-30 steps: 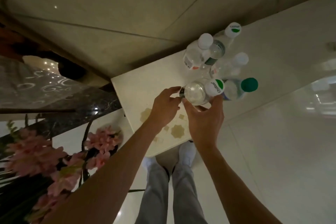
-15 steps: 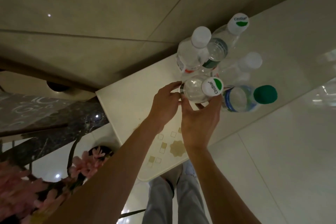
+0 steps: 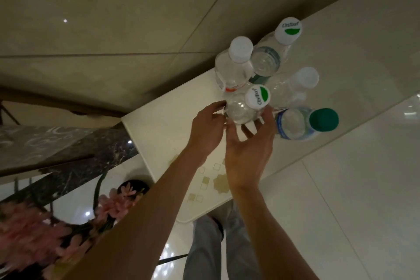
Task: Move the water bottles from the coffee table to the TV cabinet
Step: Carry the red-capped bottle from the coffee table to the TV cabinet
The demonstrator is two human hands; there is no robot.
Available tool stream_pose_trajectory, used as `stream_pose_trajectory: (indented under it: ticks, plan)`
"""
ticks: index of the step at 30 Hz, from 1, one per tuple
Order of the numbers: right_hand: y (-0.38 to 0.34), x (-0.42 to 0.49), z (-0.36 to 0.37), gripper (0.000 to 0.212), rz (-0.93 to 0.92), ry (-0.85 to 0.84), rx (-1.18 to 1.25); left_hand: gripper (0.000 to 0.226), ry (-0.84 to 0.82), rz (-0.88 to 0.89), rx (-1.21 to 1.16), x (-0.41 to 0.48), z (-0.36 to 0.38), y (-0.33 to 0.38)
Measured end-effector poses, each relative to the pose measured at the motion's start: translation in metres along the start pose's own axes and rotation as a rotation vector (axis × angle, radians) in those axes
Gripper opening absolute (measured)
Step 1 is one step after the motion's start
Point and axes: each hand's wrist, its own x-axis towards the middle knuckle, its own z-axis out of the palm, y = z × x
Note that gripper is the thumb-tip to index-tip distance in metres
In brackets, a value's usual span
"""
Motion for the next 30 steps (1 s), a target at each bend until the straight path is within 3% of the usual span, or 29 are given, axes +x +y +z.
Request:
stream_pose_trajectory:
  ticks: [7, 10, 15, 19, 22, 30]
  plan:
    - [-0.022, -0.008, -0.025, 0.063, -0.013, -0.052, -0.043, 0.042, -0.025, -0.017, 0.086, -0.015, -0.015, 0.012]
    - [-0.044, -0.024, -0.054, 0.053, -0.1, -0.083, -0.097, 0.034, 0.006, -0.033, 0.181, -0.046, -0.037, 0.036]
    - [-0.099, -0.043, -0.136, 0.036, -0.163, -0.212, -0.255, 0.021, -0.07, 0.114, 0.539, -0.117, -0.088, 0.092]
    - [-0.141, -0.029, -0.217, 0.03, -0.186, -0.363, -0.478, 0.024, -0.239, 0.232, 0.943, -0.183, -0.112, 0.148]
    - [-0.16, -0.014, -0.277, 0.029, -0.157, -0.424, -0.657, 0.027, -0.294, 0.321, 1.087, -0.228, -0.116, 0.183]
    - [-0.195, -0.031, -0.38, 0.032, -0.091, -0.285, -0.79, 0.028, -0.271, 0.569, 1.111, -0.315, -0.1, 0.245]
